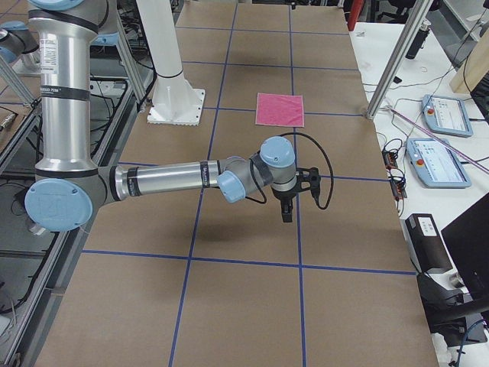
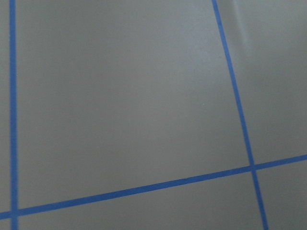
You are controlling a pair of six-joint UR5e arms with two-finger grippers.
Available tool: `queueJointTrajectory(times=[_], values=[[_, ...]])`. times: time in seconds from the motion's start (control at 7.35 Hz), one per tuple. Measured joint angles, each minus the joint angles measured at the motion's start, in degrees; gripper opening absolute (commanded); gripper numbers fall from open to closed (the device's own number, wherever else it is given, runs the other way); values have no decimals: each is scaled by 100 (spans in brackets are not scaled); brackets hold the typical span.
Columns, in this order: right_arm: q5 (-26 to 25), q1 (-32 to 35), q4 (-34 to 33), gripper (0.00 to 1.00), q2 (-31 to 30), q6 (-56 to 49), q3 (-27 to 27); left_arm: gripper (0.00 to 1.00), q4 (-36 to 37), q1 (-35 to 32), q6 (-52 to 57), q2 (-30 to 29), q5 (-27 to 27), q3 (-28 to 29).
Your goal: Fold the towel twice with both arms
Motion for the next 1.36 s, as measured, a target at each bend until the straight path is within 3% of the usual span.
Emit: queueJointTrajectory(times=[0.27,0.68,0.95,1.36], values=[[-16,-423,305,100,132,1254,160,100,-576,546,-1606,-34,90,-160],[-224,-1057,374,100,262,3156,787,100,-766,1625,-3692,-107,1018,-731],[-816,-1701,381,100,358,4387,1153,100,-777,2459,-4960,-228,1751,-1107],[-1683,-2560,377,100,790,5544,1271,100,-762,3785,-6172,-674,3194,-1218]])
